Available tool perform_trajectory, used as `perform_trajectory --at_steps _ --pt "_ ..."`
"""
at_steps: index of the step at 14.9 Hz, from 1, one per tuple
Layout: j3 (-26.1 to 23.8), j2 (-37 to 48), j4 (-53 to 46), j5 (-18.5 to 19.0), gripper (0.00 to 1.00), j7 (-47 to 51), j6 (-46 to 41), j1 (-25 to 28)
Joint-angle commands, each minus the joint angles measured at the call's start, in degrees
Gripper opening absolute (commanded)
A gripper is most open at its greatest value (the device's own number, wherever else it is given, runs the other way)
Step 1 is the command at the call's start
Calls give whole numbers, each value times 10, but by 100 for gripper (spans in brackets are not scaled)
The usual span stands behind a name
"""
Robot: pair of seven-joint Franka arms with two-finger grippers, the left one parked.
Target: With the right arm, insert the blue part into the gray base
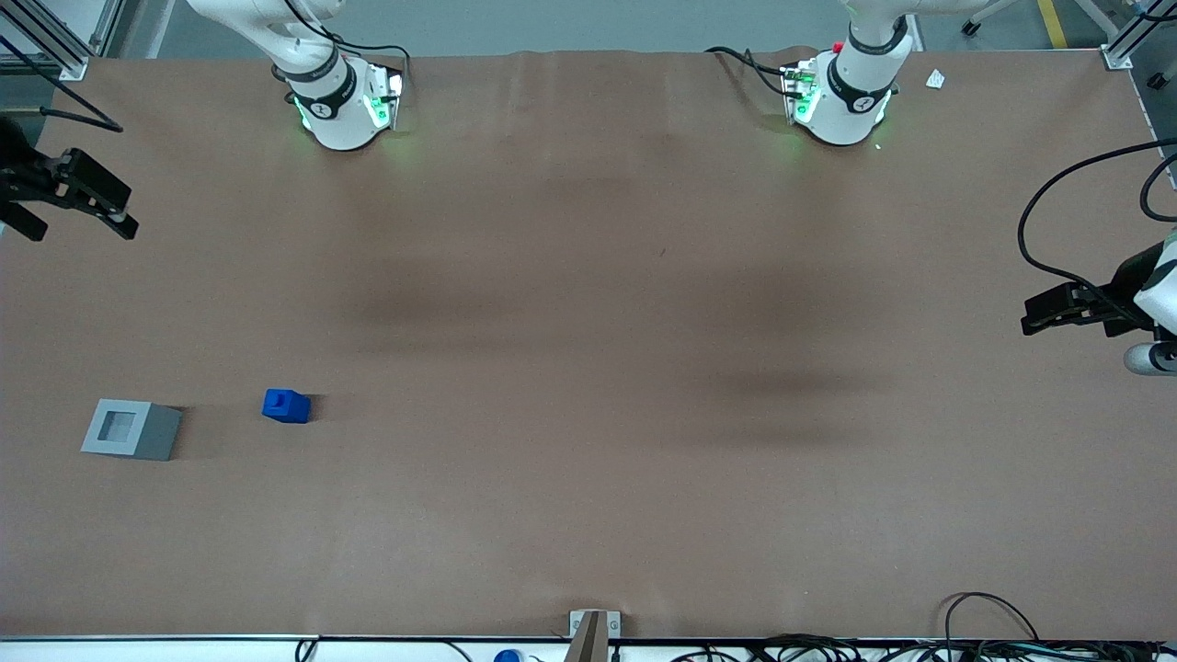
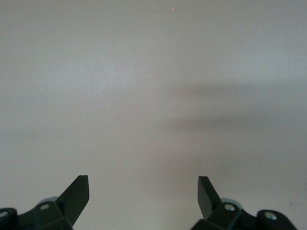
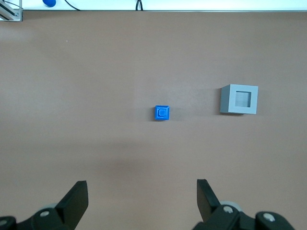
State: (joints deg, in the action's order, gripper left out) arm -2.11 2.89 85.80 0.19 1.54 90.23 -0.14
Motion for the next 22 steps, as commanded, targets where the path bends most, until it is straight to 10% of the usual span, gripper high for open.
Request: perform_trajectory --at_steps 1,16,22 --pt "4 -3 -13 -4 100 3 -27 4" --pt "3 -30 -6 71 100 3 -23 36" --pt "7 -135 -4 -13 100 8 46 -11"
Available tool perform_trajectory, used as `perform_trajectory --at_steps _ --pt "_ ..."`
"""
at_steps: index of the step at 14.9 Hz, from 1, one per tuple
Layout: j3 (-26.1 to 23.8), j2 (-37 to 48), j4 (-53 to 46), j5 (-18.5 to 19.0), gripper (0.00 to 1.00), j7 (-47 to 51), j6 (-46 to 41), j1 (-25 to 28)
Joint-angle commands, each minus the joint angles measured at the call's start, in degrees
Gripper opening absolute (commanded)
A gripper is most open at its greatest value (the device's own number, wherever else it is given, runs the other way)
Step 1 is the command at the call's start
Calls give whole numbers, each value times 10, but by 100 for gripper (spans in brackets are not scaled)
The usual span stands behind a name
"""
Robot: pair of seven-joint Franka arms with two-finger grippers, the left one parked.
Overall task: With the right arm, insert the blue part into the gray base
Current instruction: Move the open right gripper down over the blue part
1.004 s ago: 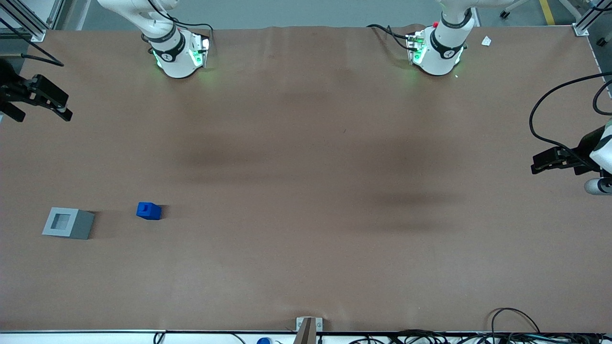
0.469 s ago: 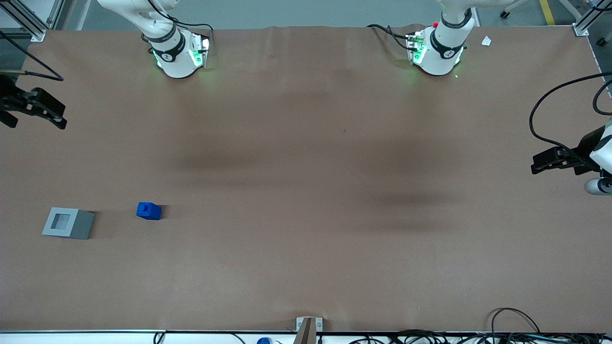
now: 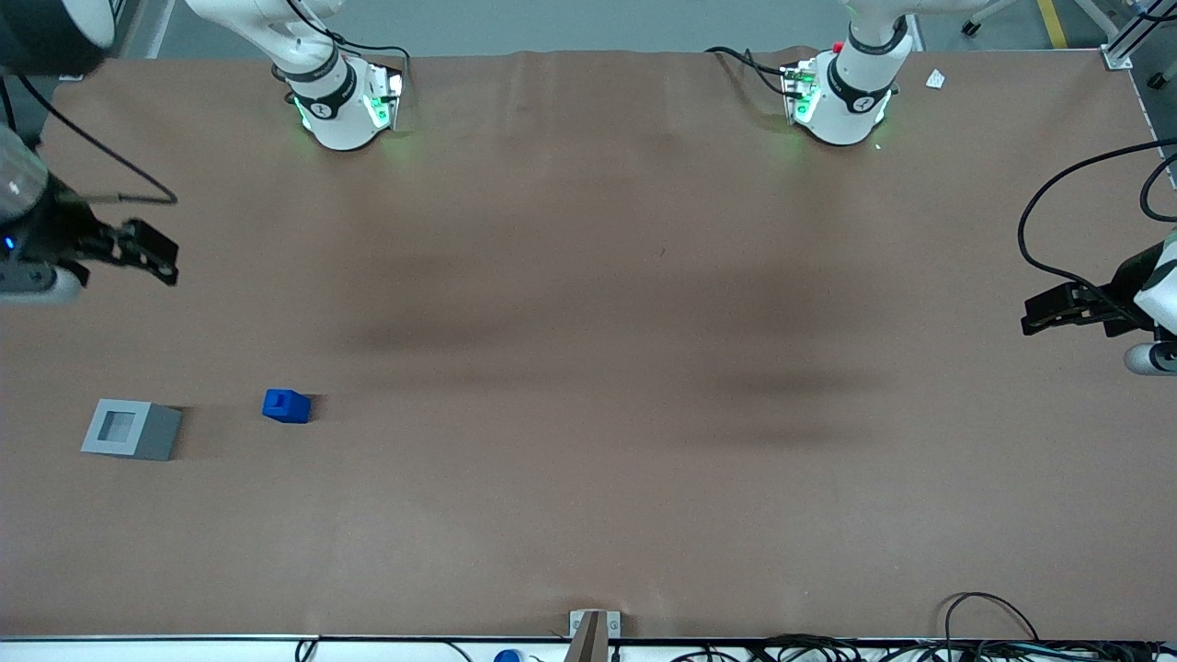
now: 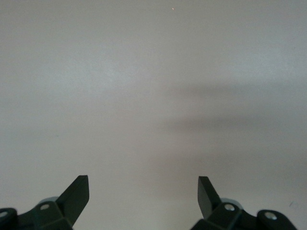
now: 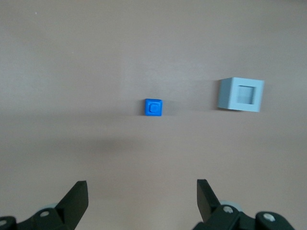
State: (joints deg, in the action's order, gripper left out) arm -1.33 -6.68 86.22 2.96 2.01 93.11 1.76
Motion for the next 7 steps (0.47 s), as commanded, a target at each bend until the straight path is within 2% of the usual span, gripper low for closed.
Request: perform_trajectory --at_steps 1,5,7 --pt "-2 -66 -9 -52 100 3 35 -53" --pt "-1 -153 -3 -50 100 -4 120 -68" --pt "-1 -163 52 -50 100 -4 215 -63"
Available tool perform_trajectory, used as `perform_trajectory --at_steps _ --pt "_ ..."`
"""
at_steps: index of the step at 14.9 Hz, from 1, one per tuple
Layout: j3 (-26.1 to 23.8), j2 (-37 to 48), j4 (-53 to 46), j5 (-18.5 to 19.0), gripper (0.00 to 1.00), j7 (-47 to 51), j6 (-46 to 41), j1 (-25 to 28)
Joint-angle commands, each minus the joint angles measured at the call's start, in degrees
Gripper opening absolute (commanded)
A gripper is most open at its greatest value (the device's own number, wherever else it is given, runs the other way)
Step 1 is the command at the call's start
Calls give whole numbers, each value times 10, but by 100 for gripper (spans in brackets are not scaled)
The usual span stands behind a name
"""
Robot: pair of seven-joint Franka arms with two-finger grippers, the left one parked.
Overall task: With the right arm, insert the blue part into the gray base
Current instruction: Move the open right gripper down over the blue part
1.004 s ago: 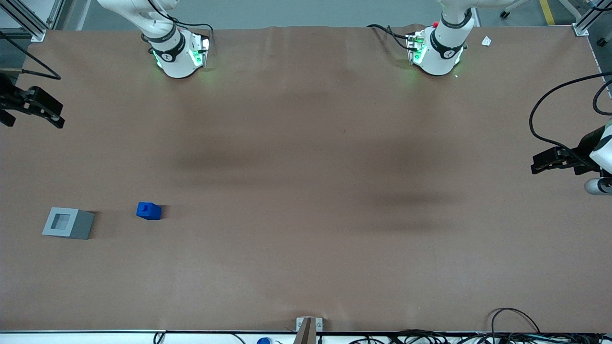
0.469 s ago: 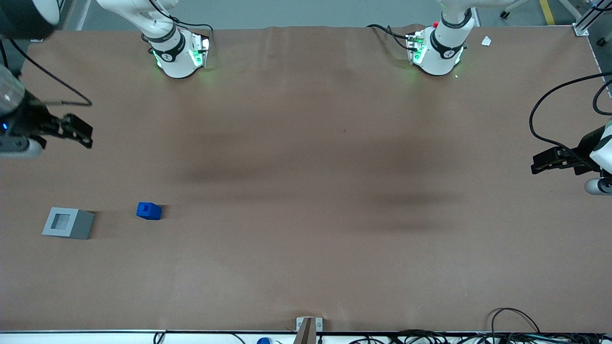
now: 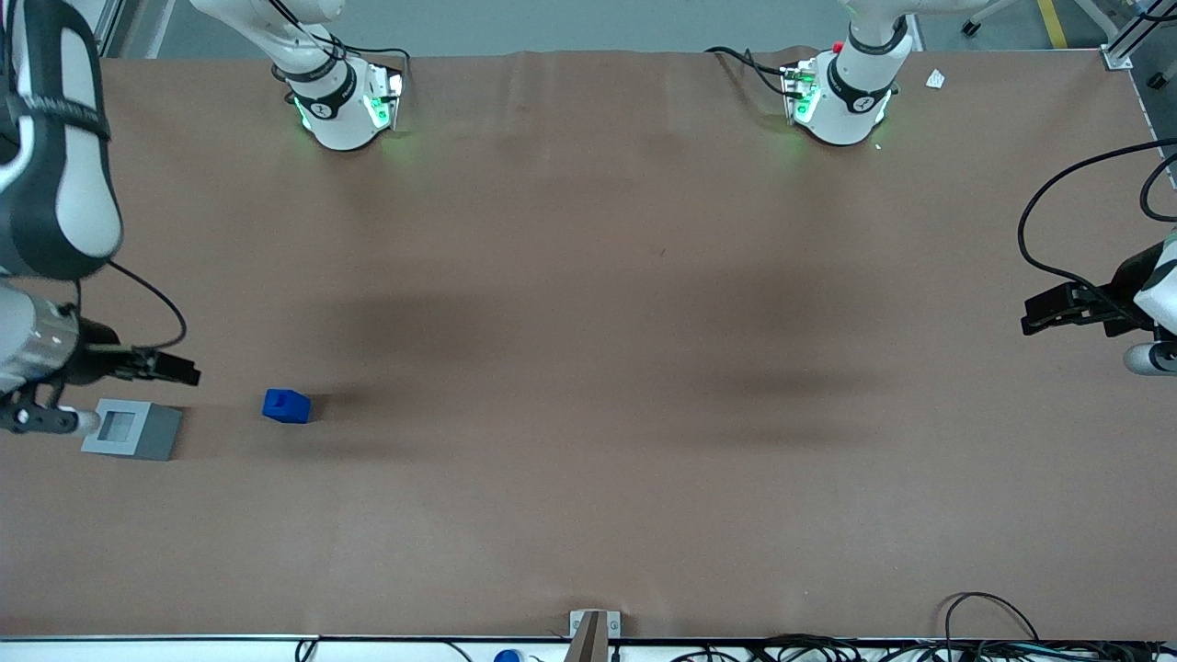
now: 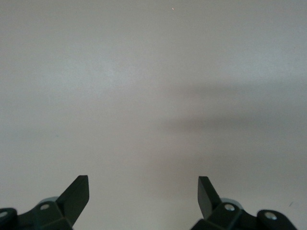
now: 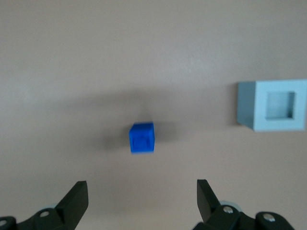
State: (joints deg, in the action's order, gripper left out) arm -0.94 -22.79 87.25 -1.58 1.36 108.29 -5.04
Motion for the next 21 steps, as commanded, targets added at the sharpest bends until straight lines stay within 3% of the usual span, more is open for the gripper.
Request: perform_trajectory --at_steps 1,9,21 --pt "-6 -1 75 -4 100 2 107 10" --pt "-6 -49 168 -3 100 1 270 26" --pt "-5 -78 192 -3 100 3 272 14"
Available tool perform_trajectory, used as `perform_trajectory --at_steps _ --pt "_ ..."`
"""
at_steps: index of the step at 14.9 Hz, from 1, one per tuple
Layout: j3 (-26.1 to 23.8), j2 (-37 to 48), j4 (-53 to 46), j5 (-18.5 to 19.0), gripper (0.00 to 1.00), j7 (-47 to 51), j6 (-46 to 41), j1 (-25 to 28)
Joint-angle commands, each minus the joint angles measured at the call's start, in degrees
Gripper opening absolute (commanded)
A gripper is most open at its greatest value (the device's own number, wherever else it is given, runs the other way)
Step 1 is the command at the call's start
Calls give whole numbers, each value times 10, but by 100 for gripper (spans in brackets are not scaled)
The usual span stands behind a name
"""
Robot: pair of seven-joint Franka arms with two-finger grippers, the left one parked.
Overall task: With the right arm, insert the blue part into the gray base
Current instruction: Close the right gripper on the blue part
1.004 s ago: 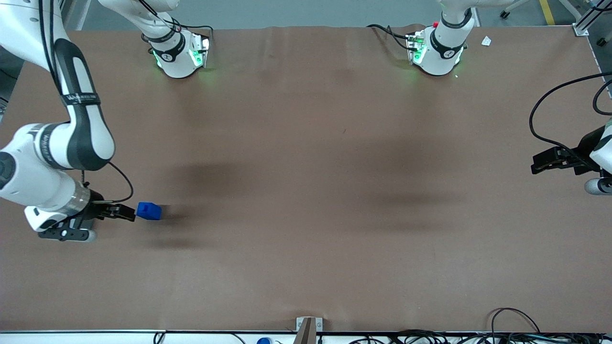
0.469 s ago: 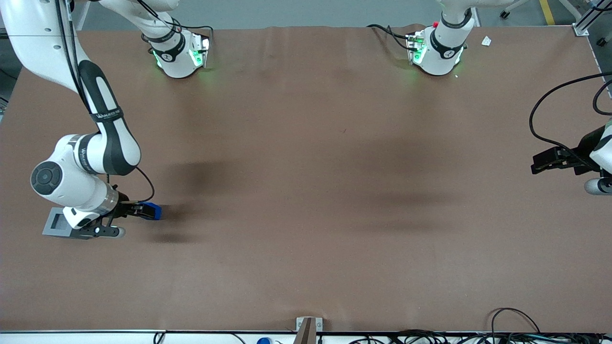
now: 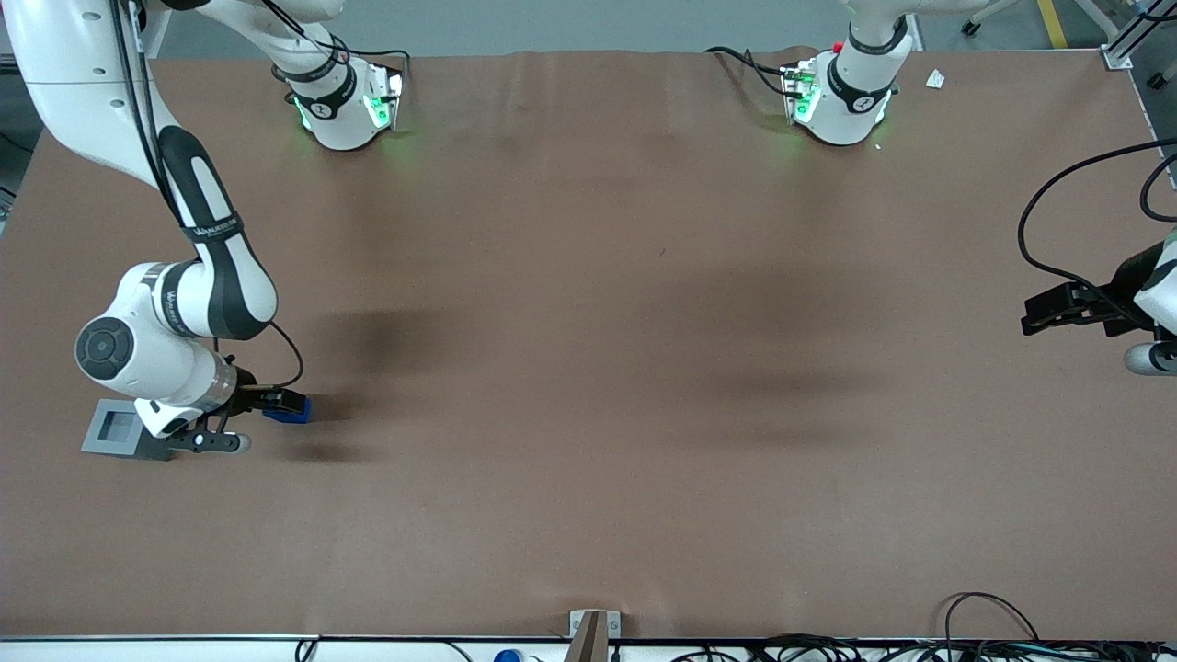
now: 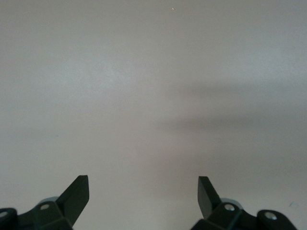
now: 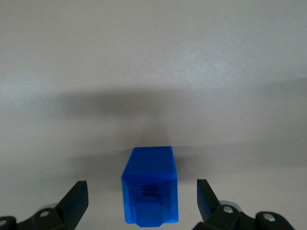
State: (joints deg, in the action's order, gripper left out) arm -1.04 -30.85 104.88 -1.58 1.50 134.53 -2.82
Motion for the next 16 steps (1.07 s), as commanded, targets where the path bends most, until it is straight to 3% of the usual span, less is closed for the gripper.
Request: perform_trajectory --at_steps 1,6,10,14,16 --pt "-4 2 16 -3 100 2 10 -9" --pt "-4 1 22 -2 99 3 9 -3" --pt "-4 0 23 -1 90 2 9 0" --pt "-4 -1 23 -1 68 1 8 -2" --pt "-4 0 23 -1 44 1 7 -2"
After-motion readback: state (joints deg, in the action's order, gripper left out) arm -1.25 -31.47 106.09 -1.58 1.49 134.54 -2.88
